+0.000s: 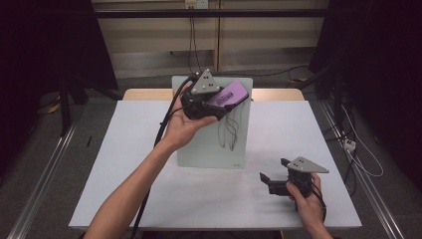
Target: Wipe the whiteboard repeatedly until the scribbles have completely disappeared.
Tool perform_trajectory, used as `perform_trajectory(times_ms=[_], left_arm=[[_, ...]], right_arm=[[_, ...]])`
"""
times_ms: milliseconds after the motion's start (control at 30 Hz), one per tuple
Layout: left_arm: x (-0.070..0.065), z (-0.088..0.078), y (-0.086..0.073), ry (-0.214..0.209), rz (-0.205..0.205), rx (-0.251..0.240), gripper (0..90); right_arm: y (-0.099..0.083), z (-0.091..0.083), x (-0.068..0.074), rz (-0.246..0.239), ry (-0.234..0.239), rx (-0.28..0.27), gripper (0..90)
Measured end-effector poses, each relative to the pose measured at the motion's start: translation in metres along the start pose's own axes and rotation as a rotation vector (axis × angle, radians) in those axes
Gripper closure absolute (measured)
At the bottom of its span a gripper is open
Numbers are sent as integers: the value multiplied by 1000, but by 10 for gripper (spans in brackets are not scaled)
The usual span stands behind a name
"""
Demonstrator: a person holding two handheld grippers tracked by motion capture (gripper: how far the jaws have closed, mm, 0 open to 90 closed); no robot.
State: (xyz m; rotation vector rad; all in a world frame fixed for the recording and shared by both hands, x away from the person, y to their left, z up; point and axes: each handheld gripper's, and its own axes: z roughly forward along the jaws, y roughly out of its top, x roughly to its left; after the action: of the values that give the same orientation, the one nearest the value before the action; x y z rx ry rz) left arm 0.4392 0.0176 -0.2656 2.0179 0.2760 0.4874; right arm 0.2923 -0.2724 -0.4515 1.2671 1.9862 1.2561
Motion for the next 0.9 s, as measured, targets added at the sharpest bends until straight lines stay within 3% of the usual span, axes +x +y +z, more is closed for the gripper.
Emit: perform_trajectory(times_ms=[567, 900], left_arm=[[-3, 5, -2, 22, 68, 31, 413], [-5, 7, -4, 12, 67, 53, 413]], right_arm=[[0, -1, 0, 4, 0, -4, 53], [0, -1, 0, 3, 0, -3, 53]])
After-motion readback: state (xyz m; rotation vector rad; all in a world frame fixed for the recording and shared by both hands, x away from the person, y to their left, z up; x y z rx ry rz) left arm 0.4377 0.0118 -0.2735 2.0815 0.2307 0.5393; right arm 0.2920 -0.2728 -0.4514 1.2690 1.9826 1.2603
